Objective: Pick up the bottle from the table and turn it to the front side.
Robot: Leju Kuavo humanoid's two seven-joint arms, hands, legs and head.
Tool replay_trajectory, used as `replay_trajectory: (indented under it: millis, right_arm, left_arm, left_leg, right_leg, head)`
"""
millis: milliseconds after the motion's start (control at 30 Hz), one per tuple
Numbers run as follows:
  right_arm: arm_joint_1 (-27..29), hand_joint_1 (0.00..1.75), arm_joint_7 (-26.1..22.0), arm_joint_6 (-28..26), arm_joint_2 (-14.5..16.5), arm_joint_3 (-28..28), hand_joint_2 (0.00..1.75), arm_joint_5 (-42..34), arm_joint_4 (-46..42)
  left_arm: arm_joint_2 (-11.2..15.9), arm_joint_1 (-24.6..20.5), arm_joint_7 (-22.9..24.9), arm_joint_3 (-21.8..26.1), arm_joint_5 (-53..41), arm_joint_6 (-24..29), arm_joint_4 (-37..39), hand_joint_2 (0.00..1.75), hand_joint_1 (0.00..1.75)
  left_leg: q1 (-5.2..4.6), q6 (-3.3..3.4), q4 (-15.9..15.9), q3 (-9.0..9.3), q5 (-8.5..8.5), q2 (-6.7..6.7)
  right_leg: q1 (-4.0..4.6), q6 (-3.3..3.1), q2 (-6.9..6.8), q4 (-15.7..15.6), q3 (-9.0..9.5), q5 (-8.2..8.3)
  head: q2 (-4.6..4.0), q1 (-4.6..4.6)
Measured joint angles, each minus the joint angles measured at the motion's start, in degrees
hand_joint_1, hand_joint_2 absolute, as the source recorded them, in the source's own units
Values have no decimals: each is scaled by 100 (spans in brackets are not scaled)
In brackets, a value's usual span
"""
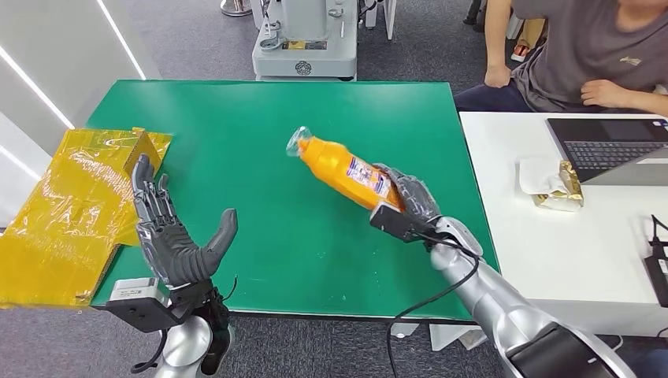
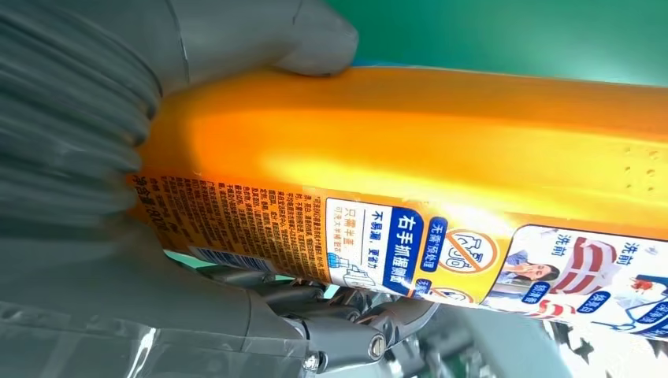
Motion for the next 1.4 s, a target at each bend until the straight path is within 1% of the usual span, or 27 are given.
replay_trajectory:
  millis: [133,233,400,500,567,767,933,1167,1400]
  right_arm:
    - [371,175,-176,-168,36,-559,175,-556,-795]
    - [693,175,-249,-405,60,-875,175,-678,-1561]
    - [1001,175,-333,-742,92,-1104,175,-716,-2600]
    - [1084,175,-468,-943,162,-1179,175,-761,-2929]
    - [1109,175,-532,-1041,230,-1203,175,-755,-3070]
    - [1105,175,-587,-1047,477,-1160,175,-542,-3229]
    - [1100,175,-589,-971,701,-860,175,-257,-3127]
    - [1096,175,-588,-910,792,-408,175,-2,-2845]
    - [1062,175,-589,-841,840,-168,175,49,-2544]
  left_arm:
    - [-4,-1,1,0,-14,51,27,175,0]
    - [-7,-4,1,0,43,-91,48,175,0]
    - [-28,-57,1,0,267,-1141,202,175,0]
    - [-37,-188,61,0,263,-1661,353,175,0]
    - [-42,-316,154,0,204,-1910,451,175,0]
    - [-67,-763,592,0,102,-2525,820,175,0]
    - [-119,-1102,932,0,140,-2978,1140,175,0]
    - [-160,-1348,1084,0,174,-3155,1337,175,0]
    - [-181,-1474,1129,0,180,-3177,1456,175,0]
  left_leg:
    - [0,1,1,0,-1,0]
    - [0,1,0,-1,-1,-1]
    - [0,2,0,0,-2,2]
    - [0,1,0,0,-1,2]
    - [0,1,0,1,0,4]
    - [0,0,0,2,1,5]
    - [1,0,0,1,0,3]
    - [0,0,-1,-1,0,3]
    - [0,0,0,-1,0,2]
  right_leg:
    - [0,0,0,-1,0,0]
    - [0,0,0,-2,-1,-1]
    - [0,0,2,-2,-3,-1]
    - [0,0,2,-1,-3,0]
    - [0,-1,4,0,-3,1]
    - [0,-4,5,2,-3,3]
    - [0,-3,5,2,-3,2]
    - [0,0,4,1,-4,0]
    - [0,0,4,1,-4,0]
  head:
    - [0,0]
    - [0,-1]
    - [0,-1]
    - [0,-1]
    - [0,-1]
    - [0,-1]
    - [0,-1]
    - [0,-1]
    - [0,-1]
